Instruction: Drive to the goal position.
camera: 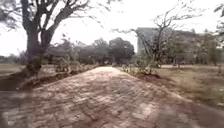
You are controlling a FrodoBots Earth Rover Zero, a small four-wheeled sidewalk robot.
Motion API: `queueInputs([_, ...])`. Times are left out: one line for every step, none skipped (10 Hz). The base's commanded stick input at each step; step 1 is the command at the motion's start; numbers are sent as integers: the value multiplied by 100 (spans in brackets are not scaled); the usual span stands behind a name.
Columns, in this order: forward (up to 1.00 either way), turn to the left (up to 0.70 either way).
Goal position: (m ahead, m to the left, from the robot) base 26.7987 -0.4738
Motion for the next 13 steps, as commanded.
queueInputs([85, 0])
queueInputs([85, 0])
queueInputs([85, 0])
queueInputs([85, 0])
queueInputs([85, 0])
queueInputs([85, 0])
queueInputs([85, 0])
queueInputs([85, 15])
queueInputs([85, 32])
queueInputs([85, 20])
queueInputs([85, 4])
queueInputs([85, 0])
queueInputs([85, 0])
